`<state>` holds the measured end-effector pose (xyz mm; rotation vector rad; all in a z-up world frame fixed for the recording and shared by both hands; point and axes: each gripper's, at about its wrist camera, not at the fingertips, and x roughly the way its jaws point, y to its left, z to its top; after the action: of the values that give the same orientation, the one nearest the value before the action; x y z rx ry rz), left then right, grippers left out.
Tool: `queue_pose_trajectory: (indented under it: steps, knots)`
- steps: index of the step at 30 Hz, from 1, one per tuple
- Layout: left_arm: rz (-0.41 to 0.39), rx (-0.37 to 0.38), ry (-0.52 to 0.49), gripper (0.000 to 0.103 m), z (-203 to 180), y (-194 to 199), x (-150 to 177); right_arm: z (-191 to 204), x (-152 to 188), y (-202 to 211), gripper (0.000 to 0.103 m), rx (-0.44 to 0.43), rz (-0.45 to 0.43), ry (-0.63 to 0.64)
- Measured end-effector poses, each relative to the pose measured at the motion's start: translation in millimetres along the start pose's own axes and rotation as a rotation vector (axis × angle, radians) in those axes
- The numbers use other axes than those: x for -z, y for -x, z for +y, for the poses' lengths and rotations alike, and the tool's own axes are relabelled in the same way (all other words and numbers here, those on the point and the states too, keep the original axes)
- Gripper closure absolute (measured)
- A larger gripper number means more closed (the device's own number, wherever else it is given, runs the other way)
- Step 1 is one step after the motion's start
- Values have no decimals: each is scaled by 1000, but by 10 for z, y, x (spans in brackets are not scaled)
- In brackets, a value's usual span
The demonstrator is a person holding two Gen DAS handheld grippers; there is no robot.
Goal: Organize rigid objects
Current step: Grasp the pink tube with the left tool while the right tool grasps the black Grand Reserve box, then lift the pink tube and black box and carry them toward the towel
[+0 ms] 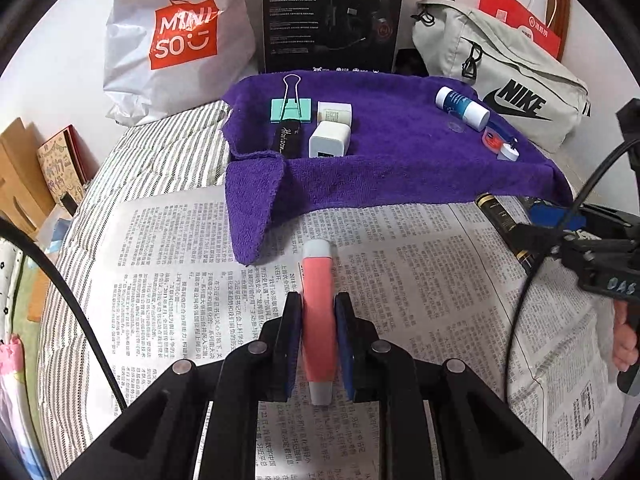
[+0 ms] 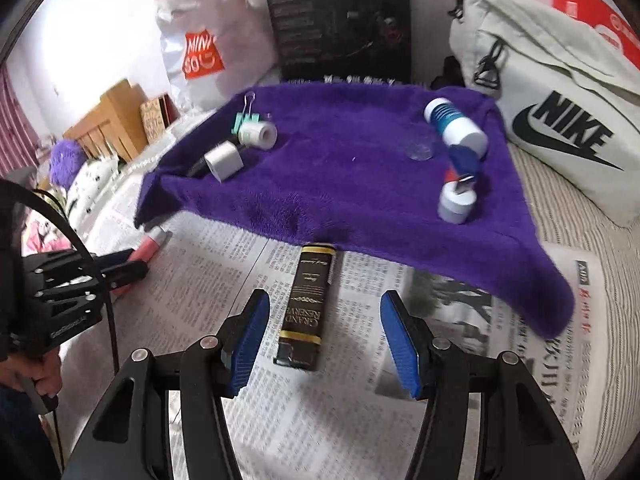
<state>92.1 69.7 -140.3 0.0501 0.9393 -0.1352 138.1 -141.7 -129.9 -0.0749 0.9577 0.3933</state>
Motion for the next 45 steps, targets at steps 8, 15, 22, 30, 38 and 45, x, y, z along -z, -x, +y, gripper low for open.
queue_pose_trajectory:
  steps: [8, 15, 22, 30, 38, 45]
  knots:
    - [-44, 25, 19, 85, 25, -3, 31, 132, 25, -131, 61, 83, -23, 55]
    - [-45, 24, 20, 85, 13, -6, 28, 15, 52, -17, 78, 74, 3, 23]
    - [-44, 25, 21, 85, 12, -6, 33, 55, 138, 0, 78, 121, 21, 54]
    - [-45, 18, 17, 85, -13, -12, 32, 57, 196, 21, 79, 119, 6, 60]
    - [-30, 17, 9, 86, -17, -30, -1, -21, 121, 70, 79, 46, 46, 20]
    - [-7, 63, 27, 86, 2, 37, -121, -24, -2, 351, 79, 23, -10, 38]
